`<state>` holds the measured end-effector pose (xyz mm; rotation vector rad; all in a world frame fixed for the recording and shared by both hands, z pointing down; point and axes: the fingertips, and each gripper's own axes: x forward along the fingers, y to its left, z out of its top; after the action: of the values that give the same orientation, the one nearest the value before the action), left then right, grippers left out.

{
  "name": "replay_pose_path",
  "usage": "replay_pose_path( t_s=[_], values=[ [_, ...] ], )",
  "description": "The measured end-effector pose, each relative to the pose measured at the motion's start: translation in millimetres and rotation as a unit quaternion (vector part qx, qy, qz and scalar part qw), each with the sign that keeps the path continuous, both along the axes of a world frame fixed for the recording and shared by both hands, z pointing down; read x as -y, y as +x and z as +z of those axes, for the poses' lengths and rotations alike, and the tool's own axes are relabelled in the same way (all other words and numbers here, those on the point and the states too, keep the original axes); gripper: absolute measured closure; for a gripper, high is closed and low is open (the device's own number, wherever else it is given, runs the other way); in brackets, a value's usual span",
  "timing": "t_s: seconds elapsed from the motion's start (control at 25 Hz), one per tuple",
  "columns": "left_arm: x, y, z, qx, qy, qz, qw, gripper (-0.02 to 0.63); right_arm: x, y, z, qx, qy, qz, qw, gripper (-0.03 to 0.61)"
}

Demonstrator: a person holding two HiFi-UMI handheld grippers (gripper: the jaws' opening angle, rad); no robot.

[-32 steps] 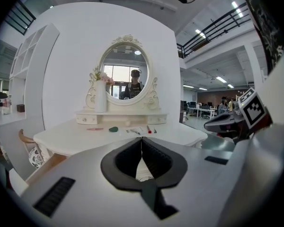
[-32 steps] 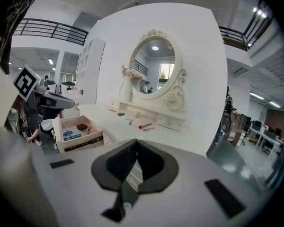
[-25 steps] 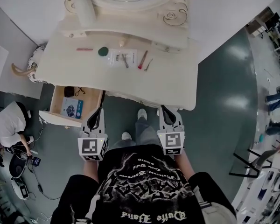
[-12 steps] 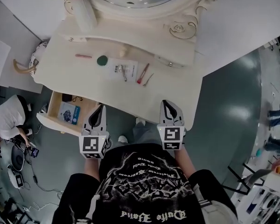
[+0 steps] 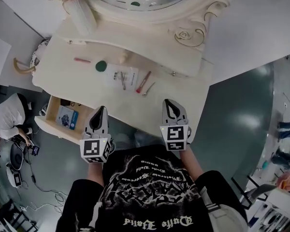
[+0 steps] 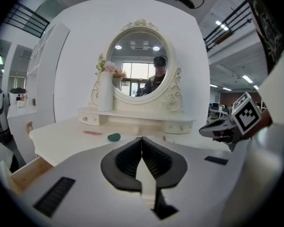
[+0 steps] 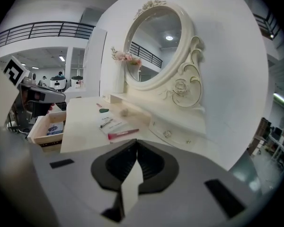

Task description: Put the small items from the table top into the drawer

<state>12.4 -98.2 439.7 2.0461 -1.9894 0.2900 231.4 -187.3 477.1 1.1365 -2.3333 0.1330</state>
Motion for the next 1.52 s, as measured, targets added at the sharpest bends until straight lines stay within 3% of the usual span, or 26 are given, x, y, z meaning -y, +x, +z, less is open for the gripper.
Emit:
replay_pose_path(
  t_s=[0.4,1.2,1.52],
  values=[
    [19.2,-2.3,0.3,0.005,-0.007,0.025,0.9997,0.598,6.0,-13.1,1.6,0.015,-0.030,0.039,0.999,0.568],
    [56.7,-69.1,3.0,0.004,-0.011,0.090,0.9959,0.598,6.8,-56.3,12.3,0.011,-0.059,0.127,0.990,0.557],
    [71.2,-80.2,1.6,0.003,-0.009,0.111,0.9937,0.598,5.8,-65.9,22.9,0.014,-0.082,0.148,0.986,0.492]
  ],
)
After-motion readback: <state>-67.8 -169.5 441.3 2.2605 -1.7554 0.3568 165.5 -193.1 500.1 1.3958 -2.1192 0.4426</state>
